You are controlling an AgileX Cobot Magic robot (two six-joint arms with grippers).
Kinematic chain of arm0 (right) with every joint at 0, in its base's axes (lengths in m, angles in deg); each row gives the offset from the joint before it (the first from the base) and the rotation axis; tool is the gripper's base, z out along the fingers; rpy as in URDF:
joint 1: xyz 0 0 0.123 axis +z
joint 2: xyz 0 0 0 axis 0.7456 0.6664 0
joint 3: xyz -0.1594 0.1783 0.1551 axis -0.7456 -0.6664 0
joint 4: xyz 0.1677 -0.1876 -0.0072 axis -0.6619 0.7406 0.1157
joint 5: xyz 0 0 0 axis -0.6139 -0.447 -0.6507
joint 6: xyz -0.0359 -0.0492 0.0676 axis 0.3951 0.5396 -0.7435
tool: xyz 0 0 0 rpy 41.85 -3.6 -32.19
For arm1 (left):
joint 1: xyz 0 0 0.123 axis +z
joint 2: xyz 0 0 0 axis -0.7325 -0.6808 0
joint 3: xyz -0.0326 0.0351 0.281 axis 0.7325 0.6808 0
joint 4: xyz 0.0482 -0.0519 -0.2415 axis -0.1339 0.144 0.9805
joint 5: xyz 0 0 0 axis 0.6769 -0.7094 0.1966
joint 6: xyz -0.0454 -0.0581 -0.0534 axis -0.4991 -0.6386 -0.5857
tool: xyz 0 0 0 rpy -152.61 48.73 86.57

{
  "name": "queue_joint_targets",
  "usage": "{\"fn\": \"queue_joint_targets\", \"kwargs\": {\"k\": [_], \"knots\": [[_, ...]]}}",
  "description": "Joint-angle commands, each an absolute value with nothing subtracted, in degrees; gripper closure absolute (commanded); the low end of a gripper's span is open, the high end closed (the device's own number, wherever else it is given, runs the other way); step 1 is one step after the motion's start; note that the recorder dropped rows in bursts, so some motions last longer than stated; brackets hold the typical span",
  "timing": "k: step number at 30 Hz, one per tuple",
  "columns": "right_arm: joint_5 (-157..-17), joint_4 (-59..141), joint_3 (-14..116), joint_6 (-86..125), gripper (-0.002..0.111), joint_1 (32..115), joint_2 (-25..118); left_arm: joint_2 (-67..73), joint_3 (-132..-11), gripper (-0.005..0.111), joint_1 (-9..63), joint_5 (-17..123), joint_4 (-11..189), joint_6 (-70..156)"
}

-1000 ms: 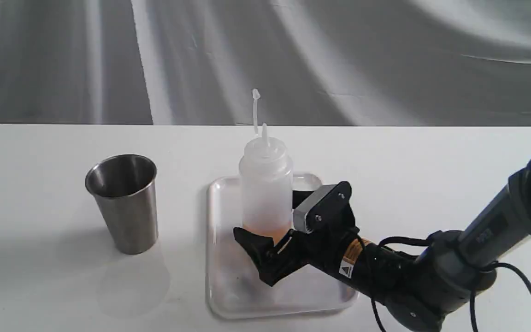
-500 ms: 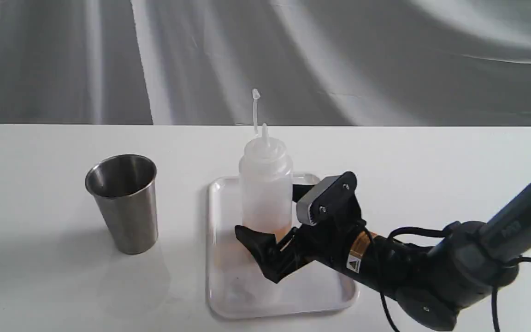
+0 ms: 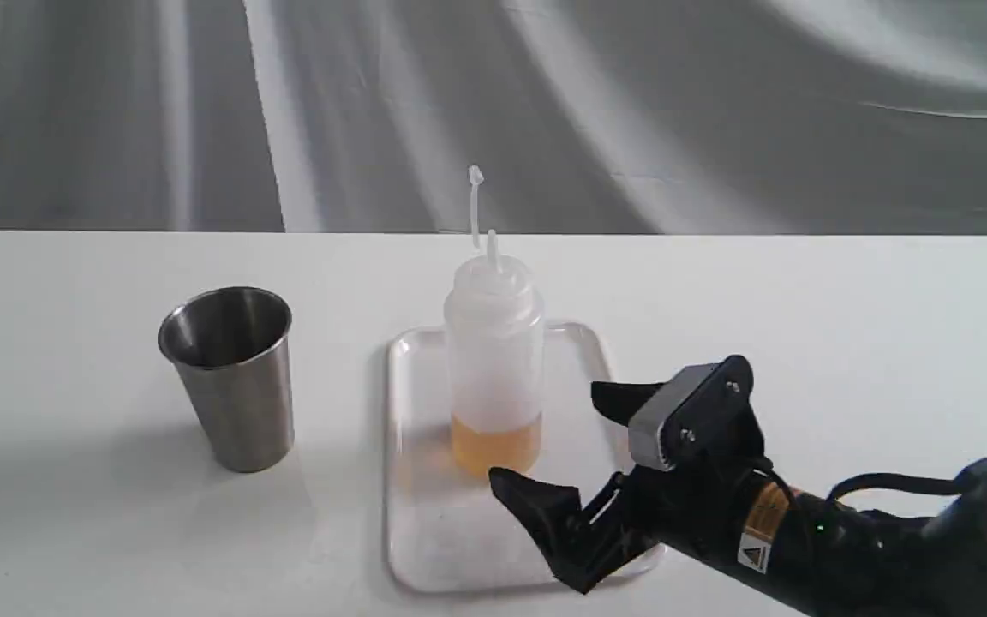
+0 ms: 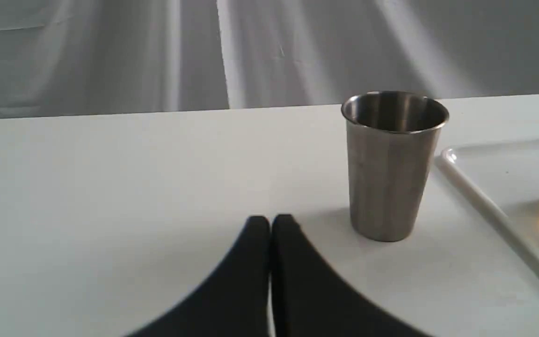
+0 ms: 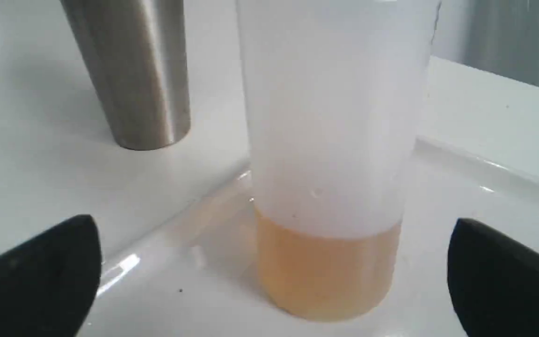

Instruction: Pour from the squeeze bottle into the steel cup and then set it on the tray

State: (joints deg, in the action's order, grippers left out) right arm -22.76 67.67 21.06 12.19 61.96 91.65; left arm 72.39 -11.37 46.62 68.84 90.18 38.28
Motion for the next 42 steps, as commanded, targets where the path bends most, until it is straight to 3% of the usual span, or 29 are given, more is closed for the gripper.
{"fn": "queue_joint_targets", "kwargs": {"k": [1,6,9,13,17,25,42], "knots": [[-21.3,67.9,17.5,12.6,0.008,61.5,87.0,72.5,-11.1,0.107,46.3,68.4,90.2,38.0],[-21.3,67.9,12.3,12.4,0.009,61.5,80.9,72.5,-11.1,0.107,46.3,68.4,90.2,38.0],[-21.3,67.9,9.0,12.4,0.020,61.5,76.6,72.5,-11.1,0.107,46.3,68.4,90.2,38.0],[-21.3,69.2,5.1,12.4,0.058,61.5,70.1,72.5,-11.1,0.107,46.3,68.4,90.2,38.1],[-21.3,69.4,0.9,9.7,0.108,61.5,63.7,72.5,-11.1,0.107,46.3,68.4,90.2,38.1],[-22.6,72.2,-4.7,5.8,0.108,61.5,52.0,72.5,-11.1,0.107,46.3,68.4,90.2,38.0],[-41.7,73.3,-7.1,5.7,0.108,61.5,21.4,72.5,-11.1,0.107,46.3,68.4,90.2,38.1]]}}
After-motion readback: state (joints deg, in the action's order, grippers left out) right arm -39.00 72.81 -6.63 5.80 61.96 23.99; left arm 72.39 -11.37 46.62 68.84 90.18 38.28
